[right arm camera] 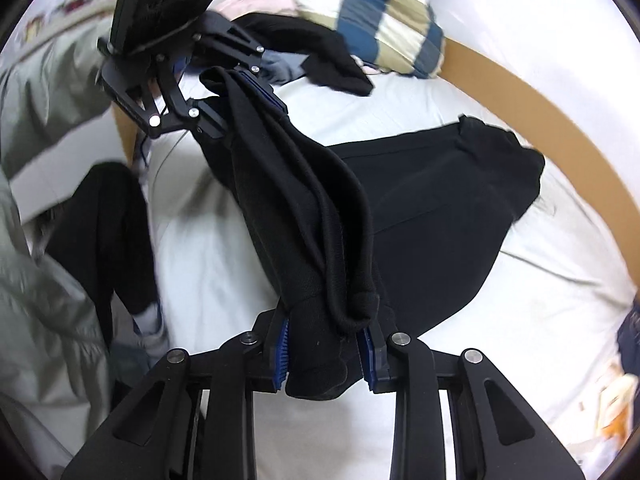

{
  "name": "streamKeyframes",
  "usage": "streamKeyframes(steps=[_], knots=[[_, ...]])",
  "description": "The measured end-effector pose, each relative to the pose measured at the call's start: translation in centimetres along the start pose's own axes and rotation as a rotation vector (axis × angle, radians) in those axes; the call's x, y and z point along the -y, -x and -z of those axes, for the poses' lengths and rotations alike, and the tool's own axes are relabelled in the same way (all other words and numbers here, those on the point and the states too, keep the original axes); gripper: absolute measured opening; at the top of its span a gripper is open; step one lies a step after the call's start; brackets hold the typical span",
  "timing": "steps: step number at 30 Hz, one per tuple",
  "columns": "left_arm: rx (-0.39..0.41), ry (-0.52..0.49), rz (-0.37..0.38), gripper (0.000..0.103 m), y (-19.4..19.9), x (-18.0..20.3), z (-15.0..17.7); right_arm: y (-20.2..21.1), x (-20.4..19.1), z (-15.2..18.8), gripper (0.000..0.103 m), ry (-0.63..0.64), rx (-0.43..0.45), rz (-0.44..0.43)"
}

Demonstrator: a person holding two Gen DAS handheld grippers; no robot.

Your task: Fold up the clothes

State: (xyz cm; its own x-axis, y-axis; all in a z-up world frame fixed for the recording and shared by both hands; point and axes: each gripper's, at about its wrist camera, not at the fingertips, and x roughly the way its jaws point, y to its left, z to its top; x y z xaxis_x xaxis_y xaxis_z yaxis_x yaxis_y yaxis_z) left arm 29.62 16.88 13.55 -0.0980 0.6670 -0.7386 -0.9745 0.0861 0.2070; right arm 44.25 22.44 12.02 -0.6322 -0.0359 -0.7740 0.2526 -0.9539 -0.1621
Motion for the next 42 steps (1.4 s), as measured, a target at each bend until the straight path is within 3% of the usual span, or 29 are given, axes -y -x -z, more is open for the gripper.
streamKeyframes(steps=[2,8,13,15,17,19,22,24,26,28,31,35,38,42], knots=[[-0.015,0.046,-0.011,0.059,-1.2,-2.1,-0.9,-0.5,1.4,-0.1,0.030,-0.049,0.013,-0.001],[-0.075,0.239,-0.030,0.075,-6.7,-9.2,-2.2,-3.3,6.1,0.2,0.036,-0.242,0.050,0.028],[-0.117,0.417,-0.058,0.075,-10.4,-12.5,-0.1,-6.0,9.0,1.0,0.050,-0.362,0.035,0.087],[-0.119,0.453,-0.063,0.076,-11.1,-13.4,0.9,-5.4,9.4,1.5,0.060,-0.380,0.062,0.113],[-0.084,0.481,-0.074,0.077,-10.3,-13.5,1.6,-4.1,9.7,1.7,0.061,-0.394,0.111,0.176],[-0.027,0.486,-0.146,0.076,-8.5,-13.4,1.6,-2.3,10.0,1.8,0.061,-0.414,0.169,0.253],[0.070,0.477,-0.351,0.079,-5.3,-12.5,0.6,0.2,9.8,1.5,0.057,-0.502,0.245,0.364],[0.162,0.513,-0.431,0.086,-3.8,-11.3,0.7,-0.2,8.3,1.0,0.049,-0.508,0.268,0.305],[0.216,0.548,-0.439,0.087,-3.8,-9.7,1.1,-1.3,6.4,0.4,0.043,-0.486,0.268,0.224],[0.215,0.551,-0.430,0.087,-4.8,-8.2,1.6,-3.2,4.7,0.4,0.042,-0.468,0.221,0.201],[0.155,0.579,-0.409,0.087,-6.9,-7.3,2.8,-5.6,4.6,1.7,0.041,-0.505,0.167,0.195],[0.029,0.649,-0.381,0.089,-9.2,-8.2,3.3,-6.5,5.2,2.3,0.041,-0.529,0.159,0.168],[-0.011,0.700,-0.361,0.098,-10.0,-9.2,3.8,-7.4,4.6,1.3,0.042,-0.485,0.128,0.212],[-0.028,0.754,-0.329,0.101,-10.6,-9.8,4.6,-8.3,3.9,0.6,0.045,-0.432,0.104,0.270]])
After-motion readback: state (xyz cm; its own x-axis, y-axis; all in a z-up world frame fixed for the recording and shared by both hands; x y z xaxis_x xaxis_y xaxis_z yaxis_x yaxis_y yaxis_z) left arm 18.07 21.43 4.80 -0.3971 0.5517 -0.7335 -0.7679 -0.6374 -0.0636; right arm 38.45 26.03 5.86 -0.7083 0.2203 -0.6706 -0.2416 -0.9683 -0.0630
